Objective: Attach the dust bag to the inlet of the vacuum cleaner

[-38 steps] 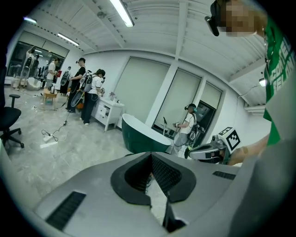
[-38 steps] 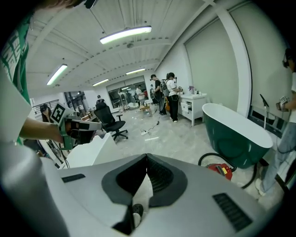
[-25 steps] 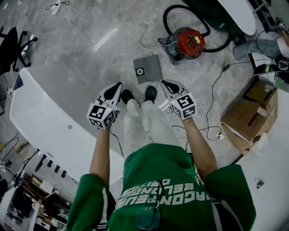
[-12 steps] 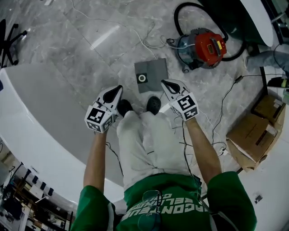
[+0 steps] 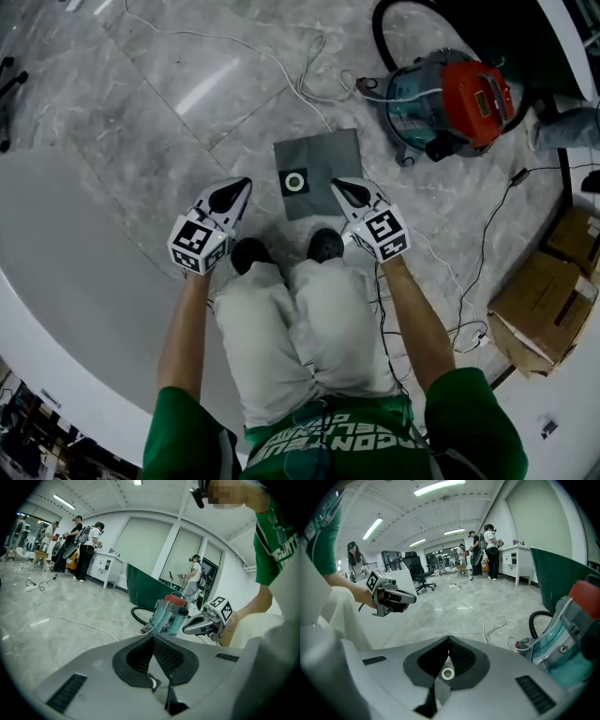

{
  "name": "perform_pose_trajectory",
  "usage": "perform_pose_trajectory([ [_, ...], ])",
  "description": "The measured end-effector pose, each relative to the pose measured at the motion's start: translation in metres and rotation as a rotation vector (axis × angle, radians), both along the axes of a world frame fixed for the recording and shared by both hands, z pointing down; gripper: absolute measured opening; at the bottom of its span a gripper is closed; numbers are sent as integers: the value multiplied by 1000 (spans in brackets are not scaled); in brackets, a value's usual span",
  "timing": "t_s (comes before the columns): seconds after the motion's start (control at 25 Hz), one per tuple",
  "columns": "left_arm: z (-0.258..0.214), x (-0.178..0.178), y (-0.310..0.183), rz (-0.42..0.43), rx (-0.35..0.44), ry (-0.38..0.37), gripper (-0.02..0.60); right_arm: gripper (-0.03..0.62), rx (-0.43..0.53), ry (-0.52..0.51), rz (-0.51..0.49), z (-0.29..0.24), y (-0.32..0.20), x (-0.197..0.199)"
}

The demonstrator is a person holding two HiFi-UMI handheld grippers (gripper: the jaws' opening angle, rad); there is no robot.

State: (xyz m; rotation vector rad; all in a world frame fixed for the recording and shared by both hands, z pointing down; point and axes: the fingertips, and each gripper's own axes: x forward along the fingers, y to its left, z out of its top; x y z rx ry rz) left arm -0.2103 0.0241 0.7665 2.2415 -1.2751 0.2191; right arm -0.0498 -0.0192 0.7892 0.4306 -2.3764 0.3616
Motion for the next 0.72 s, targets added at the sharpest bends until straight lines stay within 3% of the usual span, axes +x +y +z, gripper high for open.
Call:
perform_pose_trajectory([
  [0.44, 170, 29, -32, 157, 54, 13, 5, 9, 10, -59, 41, 170, 0, -2],
  [0.72, 234, 49, -32, 202, 44, 32, 5, 8, 19, -105, 49, 212, 6, -1],
])
